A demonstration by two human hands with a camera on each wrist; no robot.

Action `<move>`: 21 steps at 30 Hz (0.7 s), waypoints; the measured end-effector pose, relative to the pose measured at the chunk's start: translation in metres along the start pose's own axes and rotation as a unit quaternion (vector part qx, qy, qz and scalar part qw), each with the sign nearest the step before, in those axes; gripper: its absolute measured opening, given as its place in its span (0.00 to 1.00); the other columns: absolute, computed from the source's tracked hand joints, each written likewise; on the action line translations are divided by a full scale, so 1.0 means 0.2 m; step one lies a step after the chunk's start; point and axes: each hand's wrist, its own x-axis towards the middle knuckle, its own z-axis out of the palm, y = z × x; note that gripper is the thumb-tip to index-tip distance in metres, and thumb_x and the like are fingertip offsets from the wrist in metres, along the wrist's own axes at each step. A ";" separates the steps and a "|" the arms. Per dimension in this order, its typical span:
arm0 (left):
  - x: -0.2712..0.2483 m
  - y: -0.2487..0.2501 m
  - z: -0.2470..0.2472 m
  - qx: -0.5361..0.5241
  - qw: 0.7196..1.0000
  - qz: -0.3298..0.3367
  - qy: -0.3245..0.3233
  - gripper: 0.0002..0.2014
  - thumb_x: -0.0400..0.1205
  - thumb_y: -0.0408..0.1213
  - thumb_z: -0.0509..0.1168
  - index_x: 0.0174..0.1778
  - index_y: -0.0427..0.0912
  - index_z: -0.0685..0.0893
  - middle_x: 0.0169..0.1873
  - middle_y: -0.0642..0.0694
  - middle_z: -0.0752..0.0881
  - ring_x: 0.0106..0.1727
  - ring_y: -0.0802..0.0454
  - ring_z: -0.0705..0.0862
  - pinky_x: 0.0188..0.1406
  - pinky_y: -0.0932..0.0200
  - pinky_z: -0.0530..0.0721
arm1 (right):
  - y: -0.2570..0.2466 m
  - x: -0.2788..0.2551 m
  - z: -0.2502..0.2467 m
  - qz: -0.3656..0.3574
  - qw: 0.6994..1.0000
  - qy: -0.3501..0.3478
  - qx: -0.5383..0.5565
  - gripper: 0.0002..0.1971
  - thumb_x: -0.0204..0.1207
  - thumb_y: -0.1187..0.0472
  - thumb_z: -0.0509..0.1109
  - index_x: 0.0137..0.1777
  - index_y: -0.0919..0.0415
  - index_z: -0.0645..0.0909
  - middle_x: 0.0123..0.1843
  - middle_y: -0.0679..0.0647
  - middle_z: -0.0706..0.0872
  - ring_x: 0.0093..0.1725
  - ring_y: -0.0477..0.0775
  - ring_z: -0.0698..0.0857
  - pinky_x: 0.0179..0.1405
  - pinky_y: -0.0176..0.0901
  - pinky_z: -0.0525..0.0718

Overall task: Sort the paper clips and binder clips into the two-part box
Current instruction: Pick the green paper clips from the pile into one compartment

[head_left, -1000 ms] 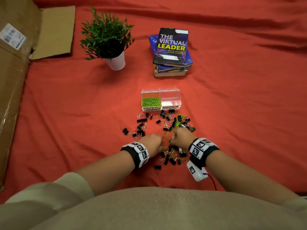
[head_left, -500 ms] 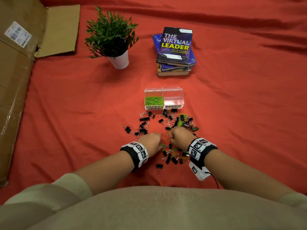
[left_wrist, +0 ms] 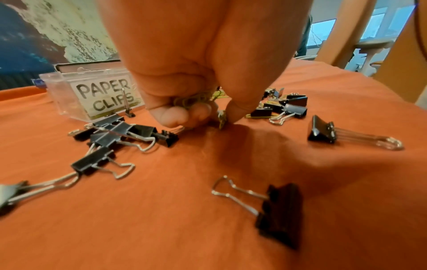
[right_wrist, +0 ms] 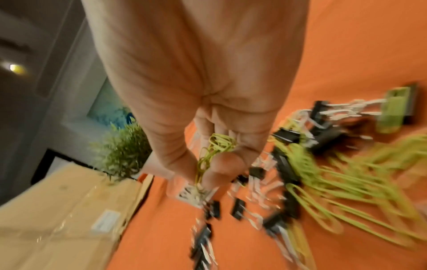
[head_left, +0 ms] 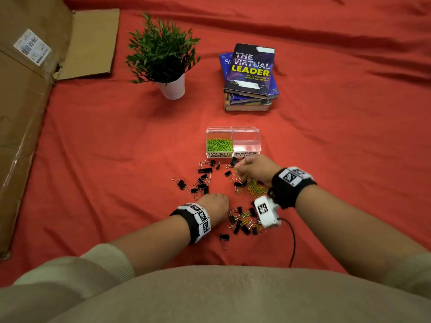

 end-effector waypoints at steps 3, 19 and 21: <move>-0.02 -0.05 -0.02 -0.073 0.997 -0.022 0.002 0.17 0.82 0.39 0.59 0.63 0.32 0.72 0.60 0.34 0.80 0.60 0.35 0.81 0.57 0.45 0.79 | -0.15 0.13 -0.03 -0.015 1.000 0.024 0.004 0.08 0.78 0.61 0.69 0.50 0.67 0.83 0.39 0.57 0.86 0.31 0.48 0.80 0.35 0.40 0.82; 0.18 -0.38 -0.54 -0.276 0.949 -0.066 0.139 0.04 0.81 0.34 0.61 0.45 0.41 0.72 0.39 0.41 0.78 0.40 0.47 0.74 0.37 0.57 0.68 | -0.19 0.20 0.00 -0.204 0.947 0.157 -0.193 0.09 0.73 0.69 0.65 0.48 0.61 0.86 0.47 0.56 0.88 0.44 0.52 0.84 0.48 0.42 0.80; 0.25 -0.39 -0.61 -0.237 0.960 -0.068 0.136 0.06 0.82 0.33 0.61 0.52 0.37 0.74 0.43 0.39 0.78 0.42 0.46 0.75 0.38 0.56 0.69 | -0.09 0.12 -0.03 -0.169 0.956 0.157 -0.181 0.08 0.74 0.67 0.65 0.45 0.58 0.85 0.41 0.52 0.87 0.39 0.50 0.83 0.41 0.41 0.81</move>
